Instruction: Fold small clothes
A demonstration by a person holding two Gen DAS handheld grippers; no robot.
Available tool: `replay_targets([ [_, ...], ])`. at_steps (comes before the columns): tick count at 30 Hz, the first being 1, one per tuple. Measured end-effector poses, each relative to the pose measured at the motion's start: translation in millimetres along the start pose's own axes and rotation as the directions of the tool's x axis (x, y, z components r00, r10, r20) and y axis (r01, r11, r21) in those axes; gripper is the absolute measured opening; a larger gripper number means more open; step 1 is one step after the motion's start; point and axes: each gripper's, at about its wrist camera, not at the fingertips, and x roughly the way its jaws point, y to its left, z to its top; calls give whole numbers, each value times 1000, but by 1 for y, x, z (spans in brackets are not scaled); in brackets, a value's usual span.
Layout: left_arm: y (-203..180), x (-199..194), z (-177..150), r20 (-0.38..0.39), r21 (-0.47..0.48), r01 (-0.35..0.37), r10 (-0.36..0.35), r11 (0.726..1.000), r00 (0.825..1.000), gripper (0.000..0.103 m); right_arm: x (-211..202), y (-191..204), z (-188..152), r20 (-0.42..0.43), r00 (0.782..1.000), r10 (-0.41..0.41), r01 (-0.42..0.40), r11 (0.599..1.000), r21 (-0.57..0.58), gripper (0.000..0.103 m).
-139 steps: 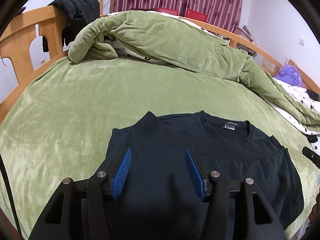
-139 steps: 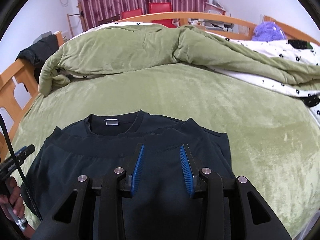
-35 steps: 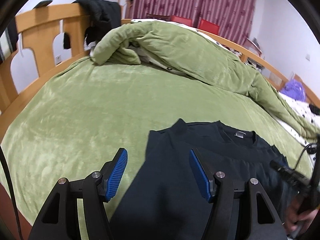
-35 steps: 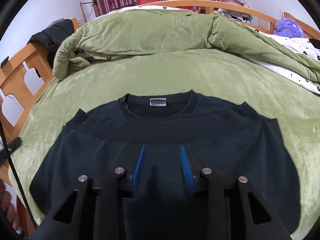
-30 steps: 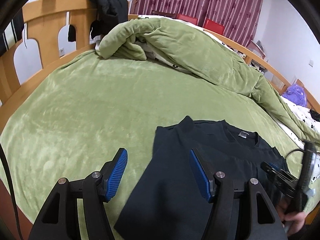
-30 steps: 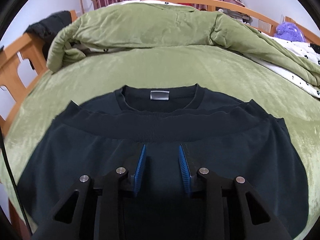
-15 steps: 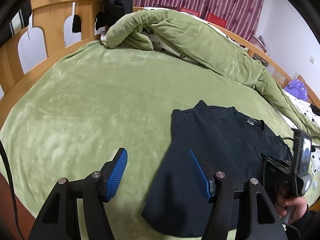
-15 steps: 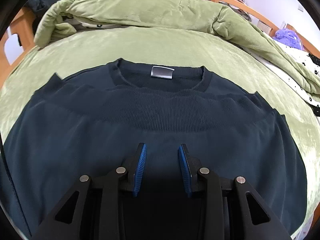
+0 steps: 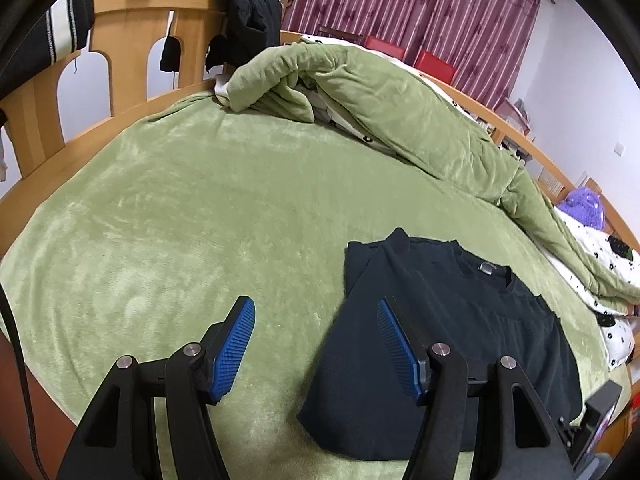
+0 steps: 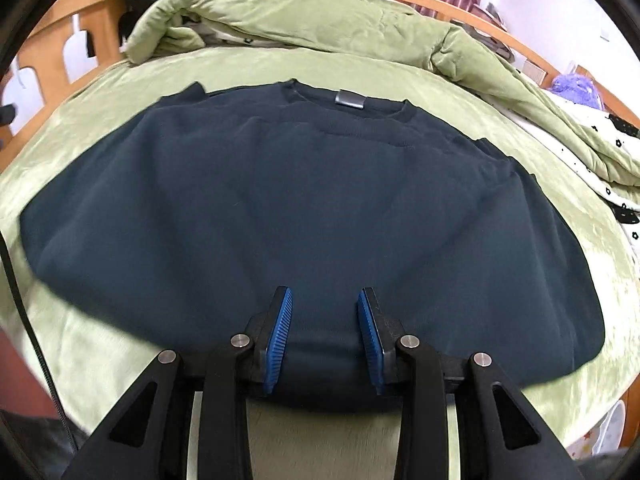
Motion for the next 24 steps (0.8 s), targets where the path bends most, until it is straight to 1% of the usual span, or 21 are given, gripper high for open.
replay_targets([
  [1, 2, -1, 1, -1, -4, 3, -3, 1000, 1000, 62, -3, 1, -1, 2, 1000, 8, -8, 1000, -2, 34],
  [2, 4, -2, 1, -4, -6, 5, -5, 1000, 1000, 62, -10, 3, -1, 10, 999, 33, -33, 999, -7, 34],
  [4, 7, -3, 2, -5, -11, 3, -3, 1000, 1000, 62, -23, 14, 3, 36, 994, 103, -102, 994, -27, 34],
  [6, 14, -6, 4, 1, -20, 4, -4, 1000, 1000, 62, -37, 37, 10, 89, 986, 143, -137, 988, -76, 42],
  [7, 18, -7, 5, 4, -29, 3, -3, 1000, 1000, 62, -42, 48, 13, 112, 980, 163, -151, 983, -107, 53],
  [8, 21, -8, 6, 7, -37, 3, -2, 999, 1000, 62, -46, 66, 15, 135, 971, 198, -177, 972, -152, 62],
  [9, 27, -9, 7, 8, -51, 5, -4, 999, 1000, 62, -47, 77, 17, 141, 965, 223, -196, 963, -183, 64],
  [11, 38, -9, 11, 7, -82, 7, -6, 997, 1000, 62, -44, 108, 18, 132, 946, 296, -252, 927, -277, 64],
  [15, 56, -12, 16, 17, -129, 1, 1, 992, 1000, 62, -29, 157, 15, 92, 929, 360, -303, 877, -372, 64],
  [16, 59, -12, 17, 18, -136, 1, 2, 991, 1000, 62, -25, 166, 12, 79, 929, 363, -305, 868, -392, 64],
  [18, 65, -14, 19, 25, -149, 1, 3, 989, 1000, 62, -14, 187, 6, 67, 941, 332, -273, 861, -429, 65],
  [19, 68, -15, 20, 30, -152, 1, 4, 988, 1000, 62, -9, 190, 5, 69, 945, 319, -259, 862, -436, 66],
  [21, 69, -17, 22, 39, -157, 0, 6, 988, 999, 62, 2, 200, 5, 75, 961, 267, -207, 872, -444, 68],
  [23, 71, -17, 23, 43, -162, 2, 5, 987, 999, 62, 8, 209, 6, 89, 967, 239, -176, 879, -443, 71],
  [24, 71, -16, 22, 41, -164, 2, 5, 986, 999, 62, 10, 213, 8, 102, 970, 221, -155, 882, -444, 72],
])
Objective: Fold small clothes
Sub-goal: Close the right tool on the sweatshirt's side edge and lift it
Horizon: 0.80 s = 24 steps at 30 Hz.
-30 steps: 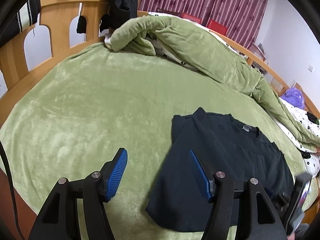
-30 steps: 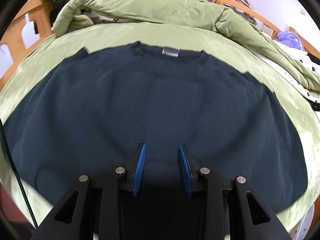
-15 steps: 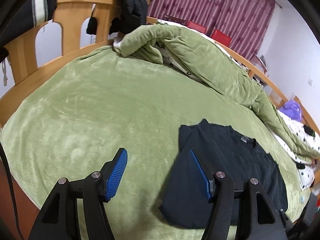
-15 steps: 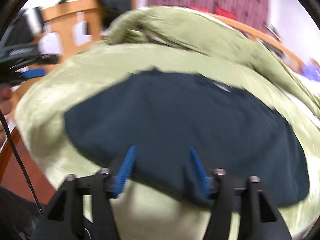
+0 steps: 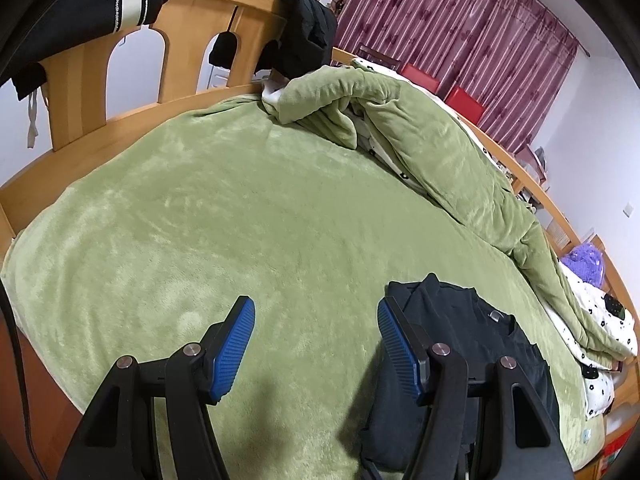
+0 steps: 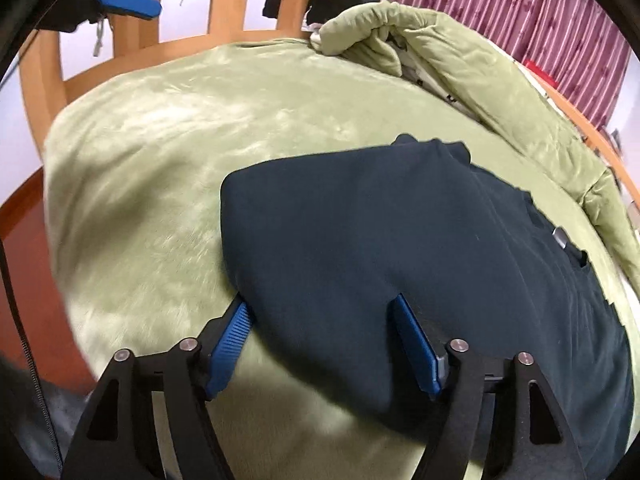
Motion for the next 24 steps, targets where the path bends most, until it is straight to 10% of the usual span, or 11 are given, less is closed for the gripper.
replay_targets([
  [4, -3, 4, -2, -12, 10, -5, 5, 1000, 1000, 62, 9, 11, 4, 5, 996, -91, 91, 995, -44, 67],
  [8, -8, 5, -3, -13, 29, -6, 7, 1000, 1000, 62, 6, 9, 5, 20, 992, -122, 123, 992, -30, 27],
  [24, -47, 13, 5, -4, 41, 7, -7, 999, 1000, 62, -61, -75, 29, 127, 991, -35, 0, 964, 267, 19],
])
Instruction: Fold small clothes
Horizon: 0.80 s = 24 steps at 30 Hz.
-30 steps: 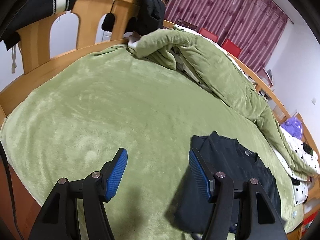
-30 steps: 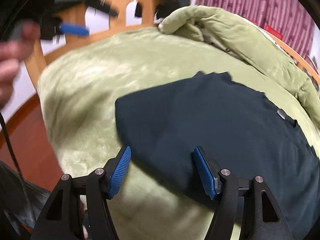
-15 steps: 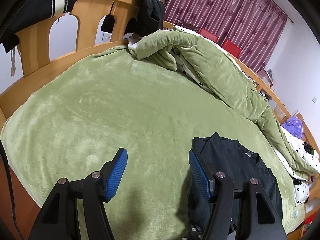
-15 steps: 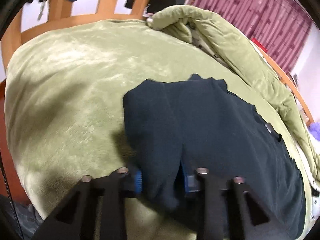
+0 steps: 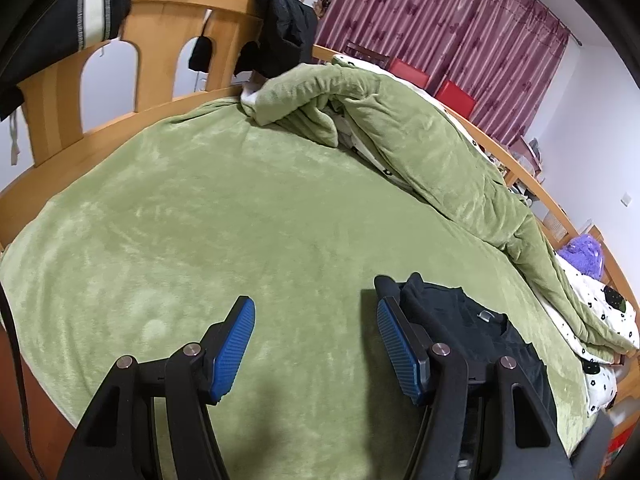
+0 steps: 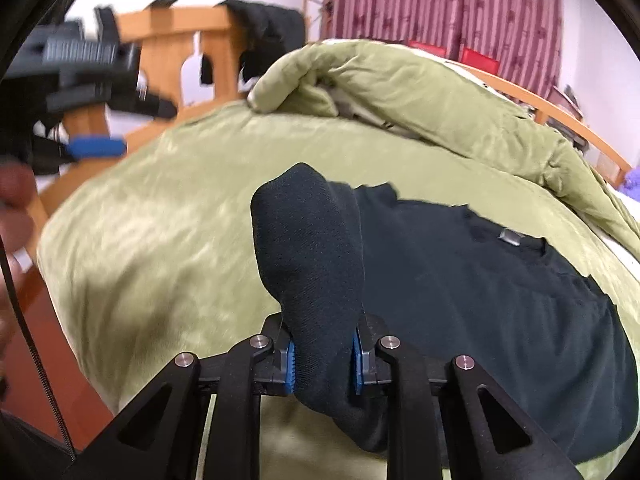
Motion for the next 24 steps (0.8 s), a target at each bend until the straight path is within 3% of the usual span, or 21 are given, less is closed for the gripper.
replay_targets([
  [11, -91, 31, -18, -50, 162, 40, -33, 986, 998, 62, -56, -143, 20, 82, 994, -73, 52, 972, 229, 18],
  [19, -174, 54, -53, -122, 295, 106, -72, 950, 990, 62, -100, -259, -11, 103, 984, -142, 87, 903, 420, 18],
  [24, -227, 63, -90, -208, 348, 200, -133, 916, 969, 62, -116, -321, -47, 45, 974, -224, 172, 847, 503, 18],
])
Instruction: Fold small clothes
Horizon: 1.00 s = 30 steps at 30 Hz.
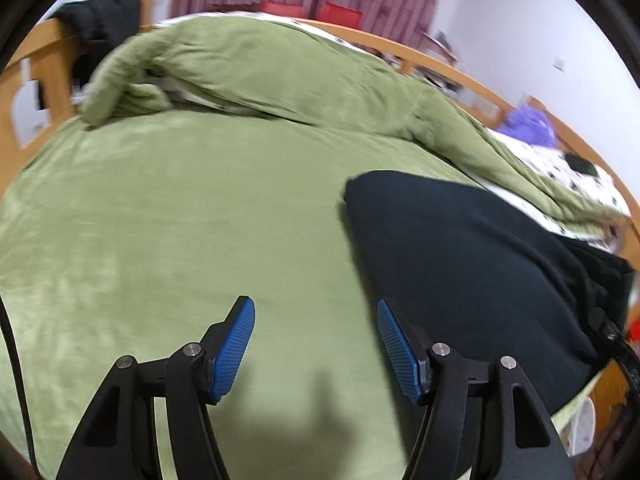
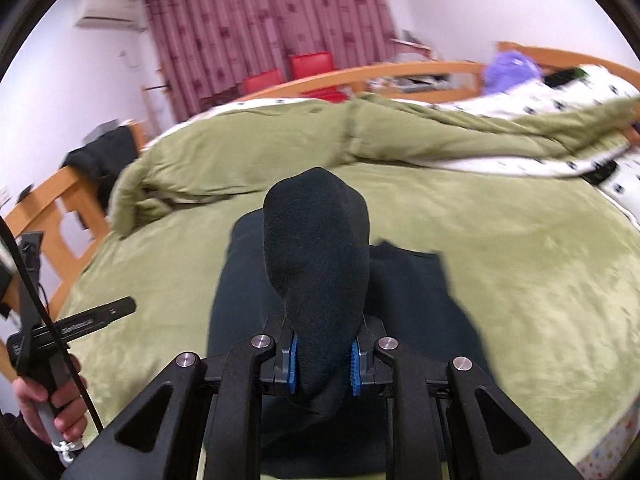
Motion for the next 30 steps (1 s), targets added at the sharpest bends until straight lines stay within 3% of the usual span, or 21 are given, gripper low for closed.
replay_targets([
  [3, -35, 10, -11, -33, 61, 37, -35, 997, 999, 62, 5, -39, -7, -60, 997, -39, 43, 997, 67, 18],
  [8, -82, 19, -34, -80, 157, 77, -65, 985, 995, 62, 13, -77, -33, -143, 989, -30, 51, 989, 141, 18],
  [13, -95, 32, -44, -131, 140, 99, -80, 985, 988, 62, 14, -93, -53, -169, 985, -24, 47, 991, 129, 18],
  [16, -100, 40, -49, -145, 143, 96, -75, 985, 987, 62, 19, -105, -60, -187, 982, -7, 36, 988, 151, 24],
  [20, -105, 48, -54, -152, 157, 83, -59, 984, 987, 62, 6, -113, -62, -155, 985, -80, 96, 990, 103, 45],
  [26, -106, 55, -52, -153, 163, 74, -49, 984, 987, 64, -24, -114, -40, -53, 994, -95, 96, 995, 23, 47],
  [30, -108, 56, -49, -154, 163, 70, -44, 984, 987, 64, -16, -101, -20, -17, 997, -75, 74, 996, -56, 47],
])
